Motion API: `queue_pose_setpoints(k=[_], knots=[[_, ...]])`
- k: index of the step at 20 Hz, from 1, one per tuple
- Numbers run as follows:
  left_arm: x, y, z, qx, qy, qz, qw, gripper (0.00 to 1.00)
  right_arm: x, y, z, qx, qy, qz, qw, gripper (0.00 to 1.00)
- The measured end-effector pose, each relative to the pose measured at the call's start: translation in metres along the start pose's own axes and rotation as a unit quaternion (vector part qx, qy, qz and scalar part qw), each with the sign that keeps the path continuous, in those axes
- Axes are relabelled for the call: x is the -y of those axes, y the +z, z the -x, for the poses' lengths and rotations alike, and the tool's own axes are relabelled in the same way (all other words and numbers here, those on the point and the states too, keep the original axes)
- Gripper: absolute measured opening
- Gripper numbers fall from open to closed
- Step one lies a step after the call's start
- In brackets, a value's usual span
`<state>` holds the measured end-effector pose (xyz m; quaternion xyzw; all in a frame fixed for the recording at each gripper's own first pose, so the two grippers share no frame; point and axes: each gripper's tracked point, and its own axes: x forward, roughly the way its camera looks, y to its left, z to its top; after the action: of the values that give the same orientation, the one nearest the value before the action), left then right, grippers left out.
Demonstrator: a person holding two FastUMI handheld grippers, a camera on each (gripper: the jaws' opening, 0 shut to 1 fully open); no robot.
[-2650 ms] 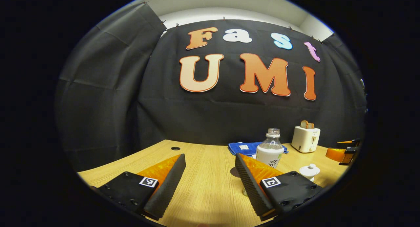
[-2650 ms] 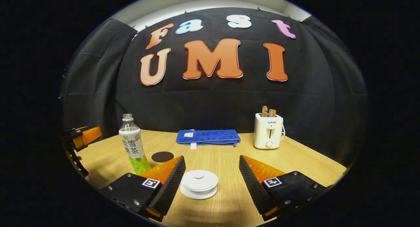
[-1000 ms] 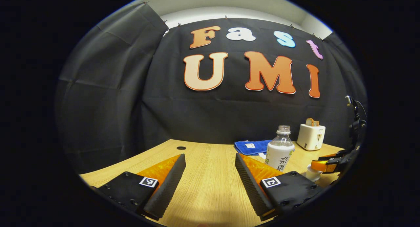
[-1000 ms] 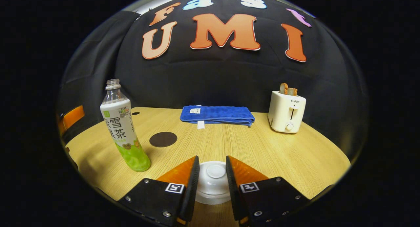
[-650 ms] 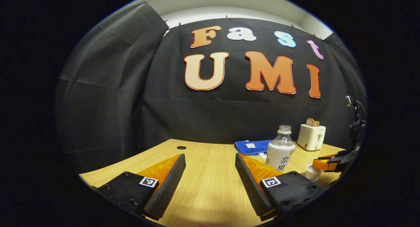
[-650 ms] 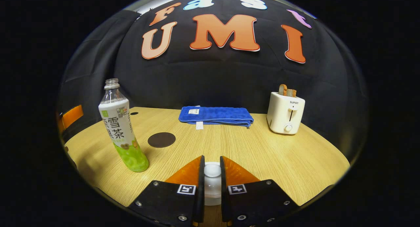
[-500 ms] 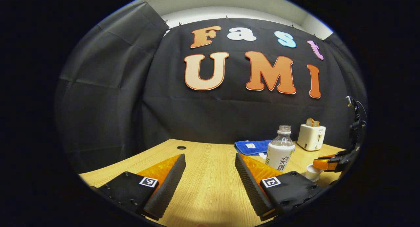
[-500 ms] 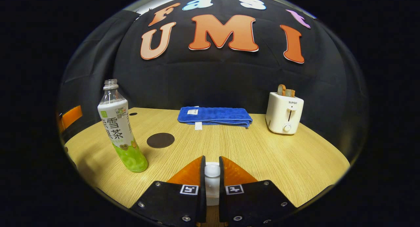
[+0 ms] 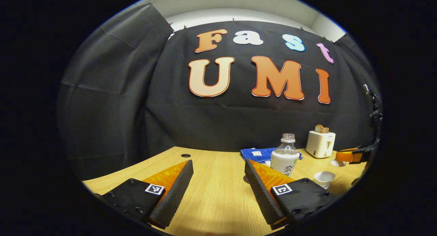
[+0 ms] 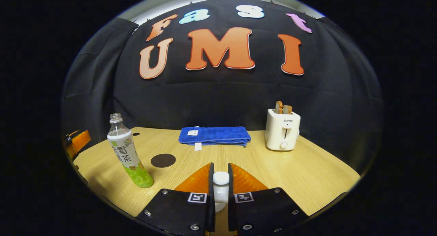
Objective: Open the teacup lid with one hand, grasp the water bottle and pour water into the teacup with the other hand; after pouring, place the water bottle on the coaster and then close the teacup lid.
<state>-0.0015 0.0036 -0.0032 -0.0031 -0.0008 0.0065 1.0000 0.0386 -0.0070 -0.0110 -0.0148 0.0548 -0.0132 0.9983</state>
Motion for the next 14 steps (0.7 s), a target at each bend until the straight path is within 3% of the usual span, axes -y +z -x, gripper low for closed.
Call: queue_pose_setpoints(k=[7, 14], knots=[[0.040, 0.000, 0.013, 0.003, -0.037, -0.006, 0.999, 0.99, 0.059, -0.014, 0.016, -0.015, -0.058, -0.011, 0.998, 0.15], [0.094, -0.020, 0.017, -0.026, -0.082, 0.012, 0.996, 0.99, 0.077, -0.025, 0.021, -0.025, -0.068, -0.029, 0.997, 0.15]])
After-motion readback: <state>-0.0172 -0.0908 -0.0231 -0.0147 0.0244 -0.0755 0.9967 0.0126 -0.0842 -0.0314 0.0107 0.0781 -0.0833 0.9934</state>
